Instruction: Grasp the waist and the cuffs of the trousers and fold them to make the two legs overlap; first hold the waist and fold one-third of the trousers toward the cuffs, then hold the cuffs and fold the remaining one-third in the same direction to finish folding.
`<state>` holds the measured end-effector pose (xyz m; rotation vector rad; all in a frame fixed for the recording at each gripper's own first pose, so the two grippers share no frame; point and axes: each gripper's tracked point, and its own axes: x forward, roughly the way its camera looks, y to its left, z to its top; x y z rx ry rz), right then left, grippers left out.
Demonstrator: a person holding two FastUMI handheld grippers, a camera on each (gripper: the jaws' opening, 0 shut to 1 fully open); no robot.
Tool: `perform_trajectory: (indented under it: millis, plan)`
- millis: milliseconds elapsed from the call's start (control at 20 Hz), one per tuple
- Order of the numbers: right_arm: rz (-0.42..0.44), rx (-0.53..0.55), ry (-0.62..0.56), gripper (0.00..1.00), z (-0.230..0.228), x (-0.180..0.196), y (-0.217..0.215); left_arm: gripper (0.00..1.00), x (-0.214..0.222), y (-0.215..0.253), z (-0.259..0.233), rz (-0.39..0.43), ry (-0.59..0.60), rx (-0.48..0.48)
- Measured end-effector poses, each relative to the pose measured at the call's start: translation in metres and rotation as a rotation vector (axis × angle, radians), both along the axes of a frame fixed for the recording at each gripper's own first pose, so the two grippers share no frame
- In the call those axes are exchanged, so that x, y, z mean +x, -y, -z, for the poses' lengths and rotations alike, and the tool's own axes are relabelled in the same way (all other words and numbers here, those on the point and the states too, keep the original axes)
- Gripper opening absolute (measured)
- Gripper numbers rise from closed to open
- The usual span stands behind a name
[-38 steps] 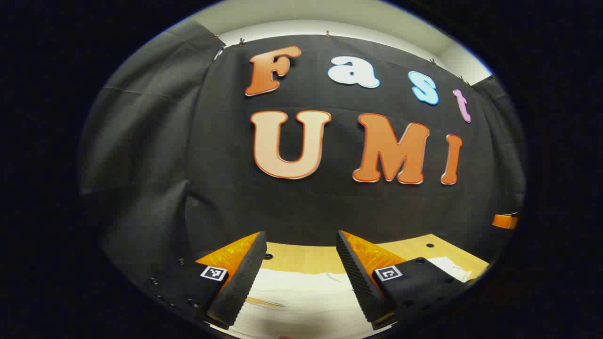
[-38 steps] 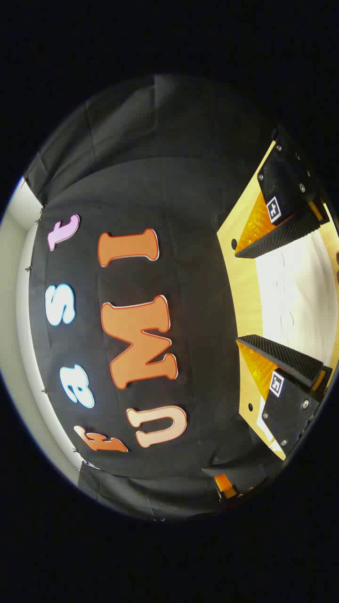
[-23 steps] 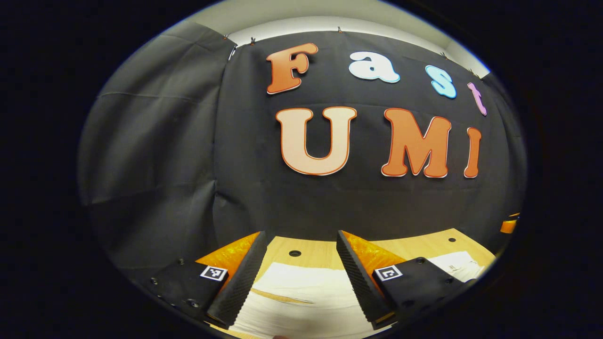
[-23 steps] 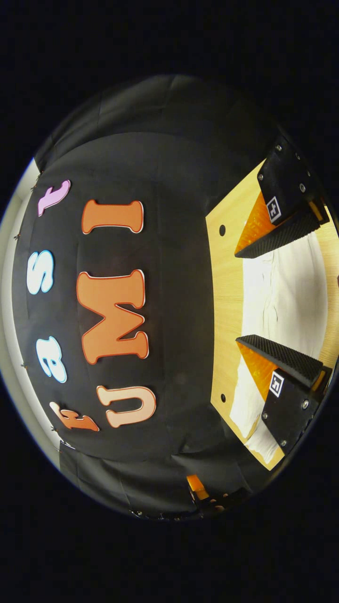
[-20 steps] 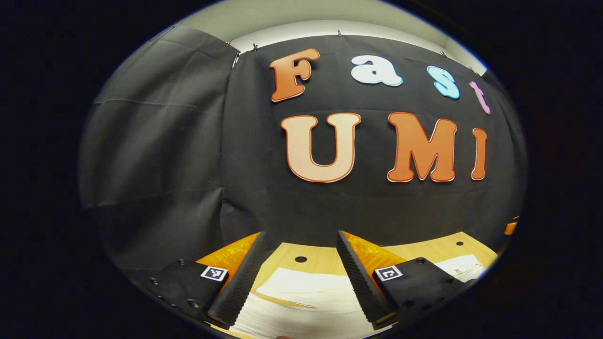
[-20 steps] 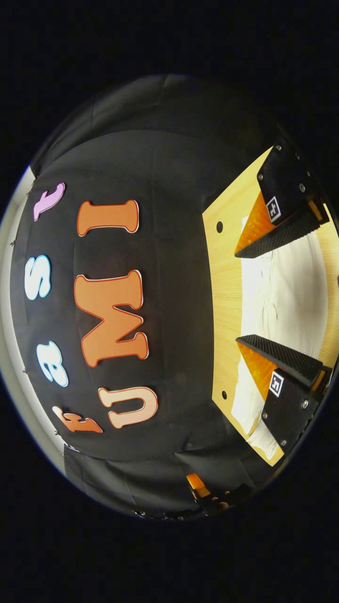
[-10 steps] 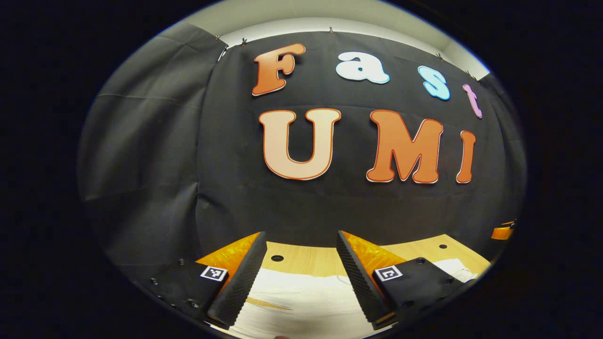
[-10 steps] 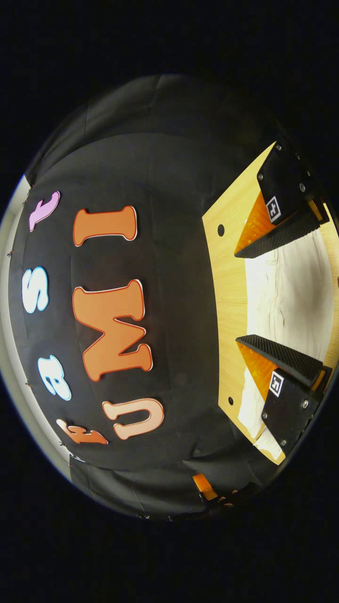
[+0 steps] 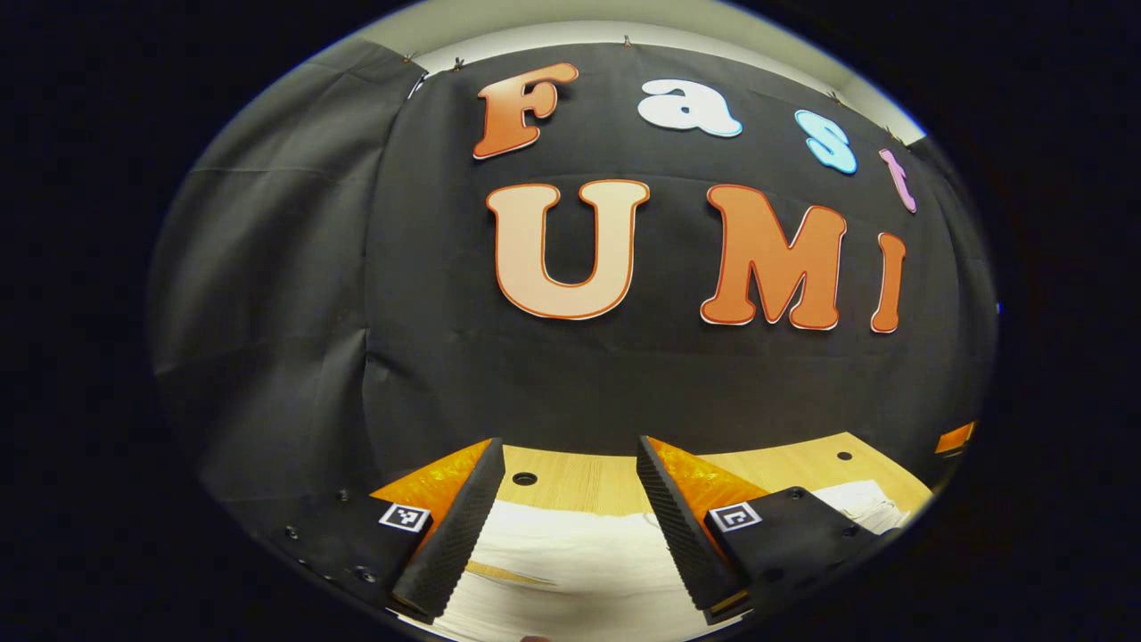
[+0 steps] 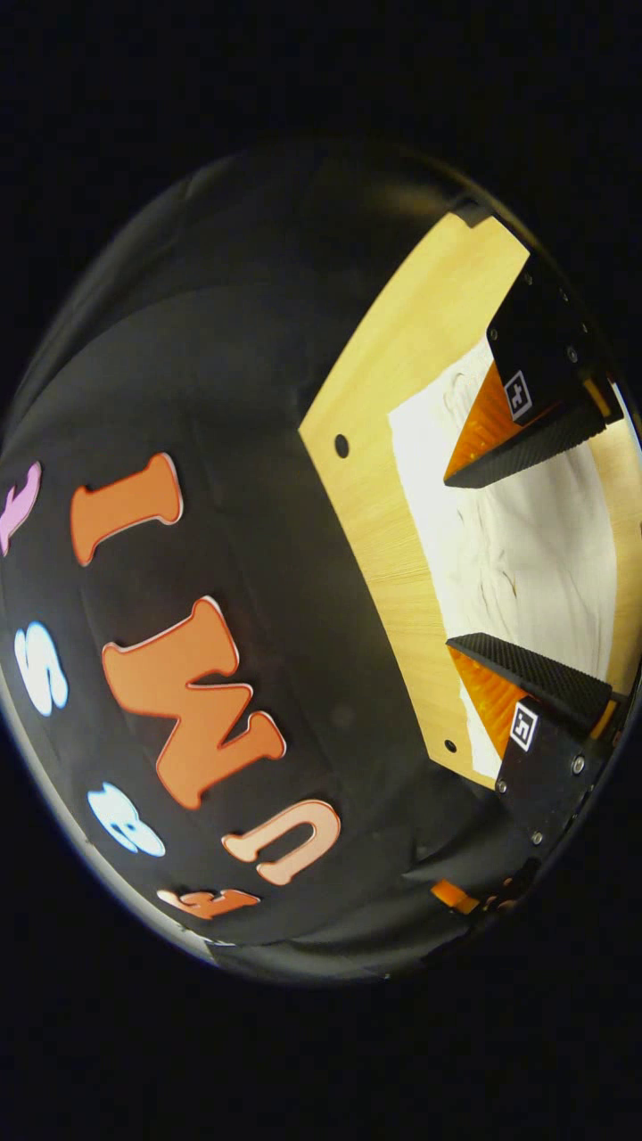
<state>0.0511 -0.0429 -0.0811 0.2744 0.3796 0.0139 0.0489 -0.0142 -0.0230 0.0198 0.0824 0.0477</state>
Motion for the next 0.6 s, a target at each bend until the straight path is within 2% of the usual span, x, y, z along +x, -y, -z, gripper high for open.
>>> perform_trajectory:
  millis: [250,600]
  plan:
    - [0.089,0.074,-0.126,0.99,0.041,-0.015,0.032,0.98,0.002,-0.007,0.001,-0.004,-0.001,0.048]
    - [0.276,0.407,-0.307,0.99,0.111,-0.036,0.067,0.98,-0.004,-0.021,0.01,-0.023,-0.012,0.051]
